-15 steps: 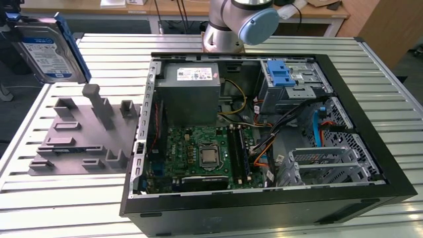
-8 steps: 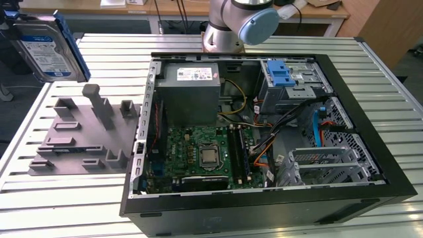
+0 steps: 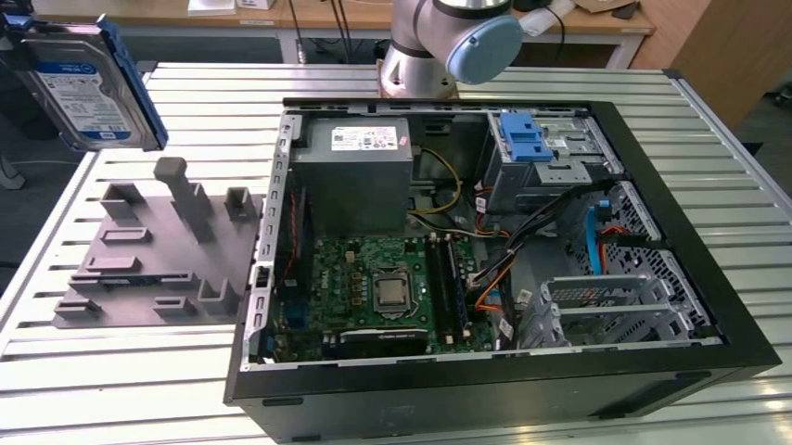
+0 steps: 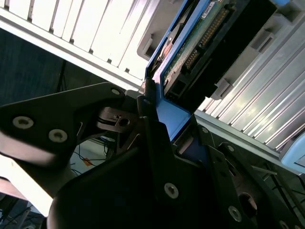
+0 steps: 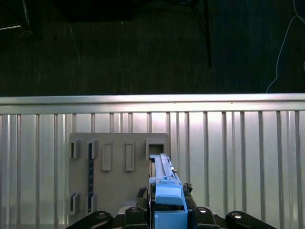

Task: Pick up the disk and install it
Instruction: 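Pick up the disk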

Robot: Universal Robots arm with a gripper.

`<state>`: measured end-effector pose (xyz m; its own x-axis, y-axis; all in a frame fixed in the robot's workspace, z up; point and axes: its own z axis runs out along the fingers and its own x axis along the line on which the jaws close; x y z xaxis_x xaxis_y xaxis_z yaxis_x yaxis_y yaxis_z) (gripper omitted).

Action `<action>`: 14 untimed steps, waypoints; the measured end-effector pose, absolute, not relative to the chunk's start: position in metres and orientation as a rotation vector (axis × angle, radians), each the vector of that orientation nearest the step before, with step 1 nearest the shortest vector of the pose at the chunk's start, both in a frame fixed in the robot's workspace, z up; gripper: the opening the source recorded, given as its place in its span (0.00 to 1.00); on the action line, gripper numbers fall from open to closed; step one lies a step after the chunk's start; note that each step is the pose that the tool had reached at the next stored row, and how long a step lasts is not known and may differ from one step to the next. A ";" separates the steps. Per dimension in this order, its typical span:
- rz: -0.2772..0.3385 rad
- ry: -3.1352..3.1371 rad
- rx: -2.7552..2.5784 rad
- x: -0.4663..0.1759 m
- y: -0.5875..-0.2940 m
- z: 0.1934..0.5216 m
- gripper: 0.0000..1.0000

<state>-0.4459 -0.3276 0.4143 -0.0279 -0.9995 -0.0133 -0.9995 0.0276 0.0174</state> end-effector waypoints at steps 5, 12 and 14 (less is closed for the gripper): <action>-0.034 -2.250 2.188 -0.446 -0.328 0.417 0.37; -0.034 -2.250 2.188 -0.446 -0.328 0.421 0.37; -0.034 -2.250 2.188 -0.446 -0.328 0.422 0.37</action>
<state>-0.4459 -0.3276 0.4219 -0.0279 -0.9995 -0.0132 -0.9995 0.0276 0.0174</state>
